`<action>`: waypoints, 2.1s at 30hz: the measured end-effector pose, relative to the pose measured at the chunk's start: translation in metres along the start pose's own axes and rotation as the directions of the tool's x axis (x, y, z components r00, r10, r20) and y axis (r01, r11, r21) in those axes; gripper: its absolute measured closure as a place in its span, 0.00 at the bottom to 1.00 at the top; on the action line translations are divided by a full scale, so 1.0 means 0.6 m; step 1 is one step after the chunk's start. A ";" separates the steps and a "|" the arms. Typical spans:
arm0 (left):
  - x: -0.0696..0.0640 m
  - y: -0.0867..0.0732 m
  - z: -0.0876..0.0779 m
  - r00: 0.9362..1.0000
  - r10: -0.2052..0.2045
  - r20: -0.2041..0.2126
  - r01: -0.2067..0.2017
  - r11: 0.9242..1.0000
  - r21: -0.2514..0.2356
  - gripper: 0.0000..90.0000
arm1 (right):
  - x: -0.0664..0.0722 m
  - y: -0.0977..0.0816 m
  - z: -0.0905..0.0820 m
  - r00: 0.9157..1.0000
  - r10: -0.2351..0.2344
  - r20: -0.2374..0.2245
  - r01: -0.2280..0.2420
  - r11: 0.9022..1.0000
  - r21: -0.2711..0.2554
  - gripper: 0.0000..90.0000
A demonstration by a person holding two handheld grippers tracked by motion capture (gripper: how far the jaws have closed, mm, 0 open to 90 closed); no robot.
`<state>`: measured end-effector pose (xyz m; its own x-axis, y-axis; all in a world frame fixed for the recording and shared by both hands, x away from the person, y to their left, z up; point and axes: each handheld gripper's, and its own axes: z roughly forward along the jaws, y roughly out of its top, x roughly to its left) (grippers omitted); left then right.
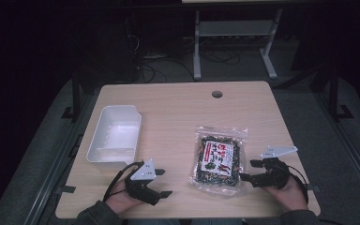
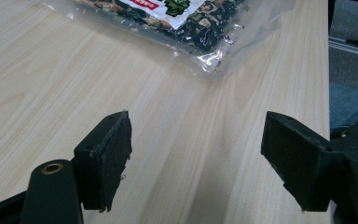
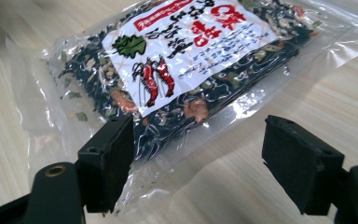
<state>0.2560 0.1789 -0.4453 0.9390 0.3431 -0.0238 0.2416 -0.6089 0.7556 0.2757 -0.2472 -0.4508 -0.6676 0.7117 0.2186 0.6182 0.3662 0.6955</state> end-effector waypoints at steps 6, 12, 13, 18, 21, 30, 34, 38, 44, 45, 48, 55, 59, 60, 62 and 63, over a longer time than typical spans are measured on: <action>0.000 0.000 0.000 1.000 -0.001 -0.001 0.001 1.000 0.000 0.27 | -0.005 0.014 0.003 1.000 0.013 0.003 -0.013 1.000 -0.006 0.25; 0.001 0.000 0.000 1.000 -0.004 -0.004 0.004 1.000 0.000 0.27 | -0.025 0.036 -0.003 0.999 0.037 0.012 -0.037 0.999 -0.035 0.25; 0.002 0.000 0.000 1.000 -0.005 -0.004 0.005 1.000 0.000 0.27 | -0.025 0.036 -0.003 0.999 0.037 0.012 -0.037 0.999 -0.035 0.25; 0.004 -0.001 0.000 1.000 -0.010 -0.005 0.010 1.000 0.000 0.27 | -0.046 0.053 -0.009 0.997 0.075 0.008 -0.075 0.995 -0.062 0.25; 0.004 -0.001 0.000 1.000 -0.010 -0.005 0.010 1.000 -0.001 0.27 | -0.057 0.064 -0.009 0.996 0.086 0.015 -0.085 0.994 -0.069 0.25; 0.004 -0.001 -0.001 1.000 -0.011 -0.003 0.011 1.000 -0.002 0.27 | -0.094 0.120 0.024 0.995 0.086 0.049 -0.086 0.996 -0.001 0.24; 0.004 -0.002 -0.002 1.000 -0.011 -0.003 0.011 1.000 -0.002 0.27 | -0.107 0.132 0.036 0.994 0.095 0.057 -0.096 0.995 0.017 0.24; 0.005 -0.002 -0.002 1.000 -0.012 -0.003 0.012 1.000 -0.001 0.27 | -0.115 0.147 0.046 0.993 0.079 0.092 -0.081 0.996 0.021 0.27; 0.005 -0.002 -0.002 1.000 -0.011 -0.002 0.011 1.000 0.000 0.27 | -0.141 0.165 0.064 0.989 0.112 0.102 -0.117 0.992 0.045 0.27; 0.005 -0.002 -0.002 1.000 -0.011 -0.003 0.011 1.000 0.000 0.27 | -0.146 0.166 0.067 0.986 0.123 0.115 -0.131 0.990 0.057 0.27; 0.006 -0.002 -0.002 1.000 -0.013 -0.001 0.013 1.000 0.001 0.27 | -0.160 0.167 0.078 0.980 0.141 0.140 -0.152 0.986 0.067 0.27; 0.006 -0.002 -0.001 1.000 -0.011 0.000 0.011 1.000 -0.001 0.27 | -0.184 0.154 0.107 0.968 0.200 0.154 -0.218 0.969 0.112 0.35; 0.006 -0.002 -0.001 1.000 -0.012 0.000 0.012 1.000 0.000 0.27 | -0.191 0.149 0.115 0.969 0.225 0.102 -0.236 0.966 0.108 0.51; 0.006 -0.002 -0.001 1.000 -0.012 0.001 0.012 1.000 0.000 0.27 | -0.192 0.149 0.115 0.969 0.231 0.091 -0.240 0.965 0.105 0.56; 0.006 -0.002 -0.001 1.000 -0.013 0.001 0.013 1.000 0.000 0.27 | -0.193 0.149 0.114 0.969 0.232 0.089 -0.241 0.965 0.105 0.67; 0.006 -0.002 -0.001 1.000 -0.013 0.000 0.013 1.000 0.001 0.27 | -0.191 0.149 0.113 0.971 0.220 0.098 -0.230 0.968 0.105 0.73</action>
<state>0.2590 0.1814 -0.4460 0.9359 0.3507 -0.0335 0.2537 -0.6051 0.7547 0.4356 -0.2557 -0.4601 -0.4713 0.8300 0.2981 0.7951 0.2537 0.5509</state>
